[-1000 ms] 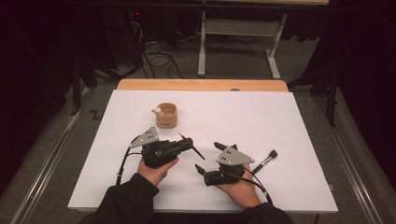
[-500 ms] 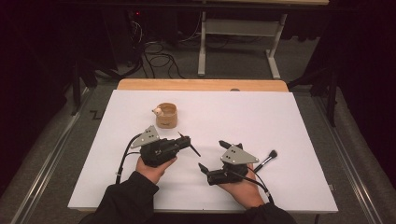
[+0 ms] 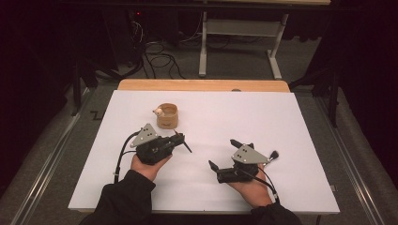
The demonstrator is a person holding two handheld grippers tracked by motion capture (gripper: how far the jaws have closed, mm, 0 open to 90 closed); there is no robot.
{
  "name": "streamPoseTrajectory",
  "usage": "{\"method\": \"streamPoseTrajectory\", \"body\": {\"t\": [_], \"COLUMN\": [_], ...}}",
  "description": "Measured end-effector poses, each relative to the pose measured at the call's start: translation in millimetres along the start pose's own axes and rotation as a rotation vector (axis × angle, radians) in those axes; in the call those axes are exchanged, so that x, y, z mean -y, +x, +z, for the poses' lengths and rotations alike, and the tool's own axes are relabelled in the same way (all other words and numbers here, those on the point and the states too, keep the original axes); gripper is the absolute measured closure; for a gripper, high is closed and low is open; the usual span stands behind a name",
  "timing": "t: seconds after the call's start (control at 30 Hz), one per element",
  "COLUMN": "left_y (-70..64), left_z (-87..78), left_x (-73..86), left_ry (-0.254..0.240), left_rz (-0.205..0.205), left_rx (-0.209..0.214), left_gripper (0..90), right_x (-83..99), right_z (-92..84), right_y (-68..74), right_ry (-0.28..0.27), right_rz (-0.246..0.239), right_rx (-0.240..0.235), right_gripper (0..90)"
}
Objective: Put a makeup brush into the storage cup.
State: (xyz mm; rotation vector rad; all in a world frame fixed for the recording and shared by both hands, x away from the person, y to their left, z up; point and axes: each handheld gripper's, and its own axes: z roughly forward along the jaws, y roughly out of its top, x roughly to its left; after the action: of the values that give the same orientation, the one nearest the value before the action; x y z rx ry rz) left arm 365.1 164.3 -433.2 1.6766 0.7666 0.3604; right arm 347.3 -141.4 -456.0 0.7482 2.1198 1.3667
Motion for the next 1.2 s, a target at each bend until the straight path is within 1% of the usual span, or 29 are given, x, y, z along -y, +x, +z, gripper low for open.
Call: {"method": "streamPoseTrajectory", "body": {"t": [0.1, 0.23, 0.47, 0.63, 0.87, 1.0, 1.13, 1.2], "left_y": [3.7, 7.2, 11.9, 17.2, 26.7, 30.0, 34.7, 36.4], "left_z": [-0.9, -2.1, -3.8, -9.4, -19.8, -25.9, -31.9, -33.6], "left_x": [0.0, 0.5, -0.4, -1.7, -2.5, -2.6, -3.8, -3.7], "left_ry": [0.022, 0.041, 0.062, 0.067, 0.066, 0.074, 0.066, 0.059], "left_rz": [0.003, 0.014, 0.028, 0.025, 0.003, 0.009, 0.010, -0.002], "left_rx": [-0.036, -0.071, -0.111, -0.140, -0.171, -0.200, -0.229, -0.227], "left_gripper": [83.3, 83.3, 83.3, 83.2, 83.3, 83.3, 83.3, 83.3], "right_x": [0.6, 1.2, 4.1, 6.2, 7.8, 7.9, 9.8, 11.3], "right_z": [-0.9, -1.4, -5.0, -9.4, -13.9, -15.8, -16.1, -16.4], "right_y": [-2.6, -4.2, -8.7, -13.0, -19.4, -23.3, -27.4, -29.5], "right_ry": [0.001, 0.003, 0.007, 0.004, 0.003, -0.005, 0.010, 0.012], "right_rz": [0.005, 0.003, 0.011, 0.021, 0.032, 0.044, 0.051, 0.057], "right_rx": [0.009, 0.009, 0.025, 0.038, 0.054, 0.060, 0.061, 0.067], "right_gripper": [0.4, 0.4, 0.4, 0.4, 0.4, 0.4, 0.4, 0.4]}}
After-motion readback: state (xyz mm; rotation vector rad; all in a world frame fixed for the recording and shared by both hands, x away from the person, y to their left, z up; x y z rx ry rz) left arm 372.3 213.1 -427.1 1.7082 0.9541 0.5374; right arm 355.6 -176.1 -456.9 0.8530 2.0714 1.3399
